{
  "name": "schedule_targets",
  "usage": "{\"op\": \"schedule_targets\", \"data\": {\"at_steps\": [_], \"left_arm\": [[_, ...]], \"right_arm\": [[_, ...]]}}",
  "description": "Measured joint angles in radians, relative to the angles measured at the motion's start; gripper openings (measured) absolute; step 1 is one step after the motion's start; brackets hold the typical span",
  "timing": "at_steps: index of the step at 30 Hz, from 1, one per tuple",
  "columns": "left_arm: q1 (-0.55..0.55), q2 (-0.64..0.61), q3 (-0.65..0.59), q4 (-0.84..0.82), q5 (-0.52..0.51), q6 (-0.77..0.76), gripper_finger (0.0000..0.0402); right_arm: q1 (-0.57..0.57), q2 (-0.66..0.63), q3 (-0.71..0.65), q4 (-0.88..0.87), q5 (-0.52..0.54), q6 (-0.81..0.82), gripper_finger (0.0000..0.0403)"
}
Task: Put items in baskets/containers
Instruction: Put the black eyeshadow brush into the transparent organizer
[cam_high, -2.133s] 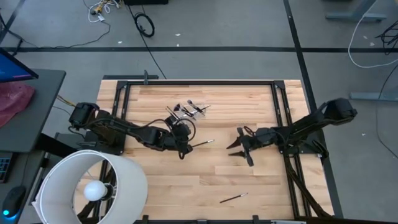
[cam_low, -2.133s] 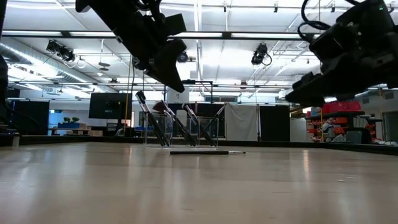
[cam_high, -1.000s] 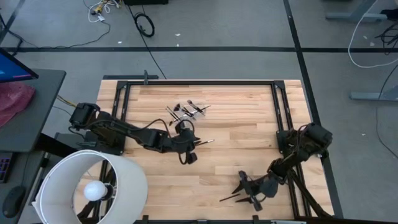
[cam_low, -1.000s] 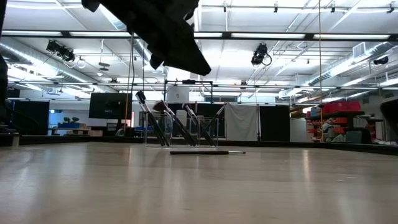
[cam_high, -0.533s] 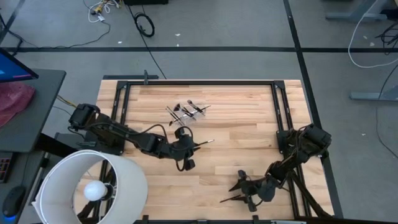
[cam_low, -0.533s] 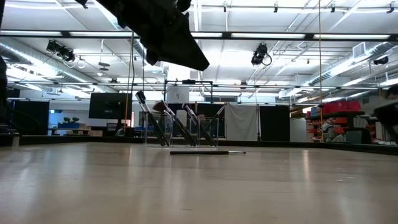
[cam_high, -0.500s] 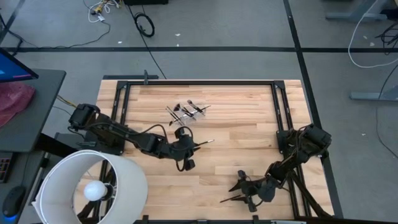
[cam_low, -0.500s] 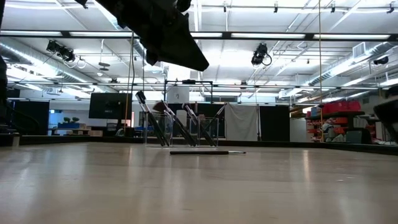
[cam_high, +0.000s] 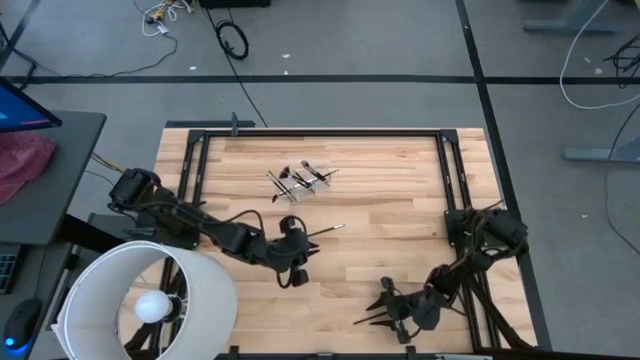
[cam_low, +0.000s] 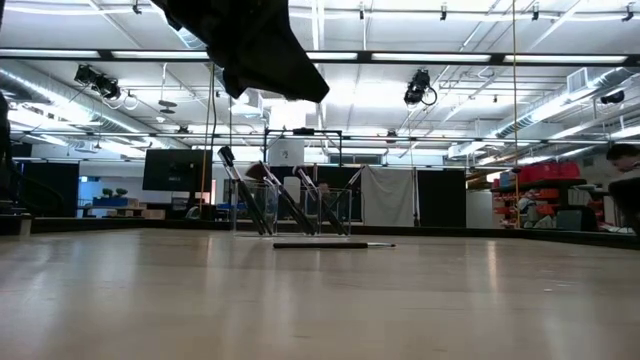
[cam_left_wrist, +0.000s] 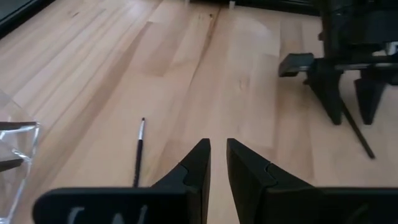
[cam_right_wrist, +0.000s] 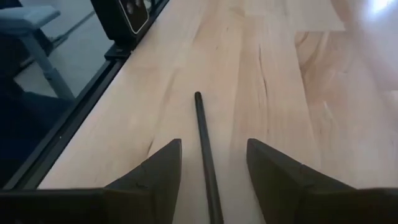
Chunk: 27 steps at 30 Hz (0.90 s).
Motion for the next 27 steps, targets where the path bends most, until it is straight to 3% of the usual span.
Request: {"op": "schedule_targets", "data": {"at_steps": [8, 16, 21, 27], "left_arm": [[-0.032, 0.000, 0.000, 0.001, 0.001, -0.027, 0.0055], [-0.034, 0.000, 0.000, 0.118, 0.011, -0.026, 0.0055], [-0.034, 0.030, 0.001, 0.201, 0.166, -0.016, 0.0055], [-0.016, 0.139, 0.001, 0.280, 0.356, -0.005, 0.0055]], "right_arm": [[0.032, 0.117, 0.005, 0.058, 0.136, -0.062, 0.0180], [0.028, 0.147, 0.002, 0.133, 0.112, -0.110, 0.0093], [0.007, 0.146, -0.001, 0.137, 0.089, -0.127, 0.0016], [-0.024, 0.138, -0.008, 0.180, 0.046, -0.254, 0.0014]]}}
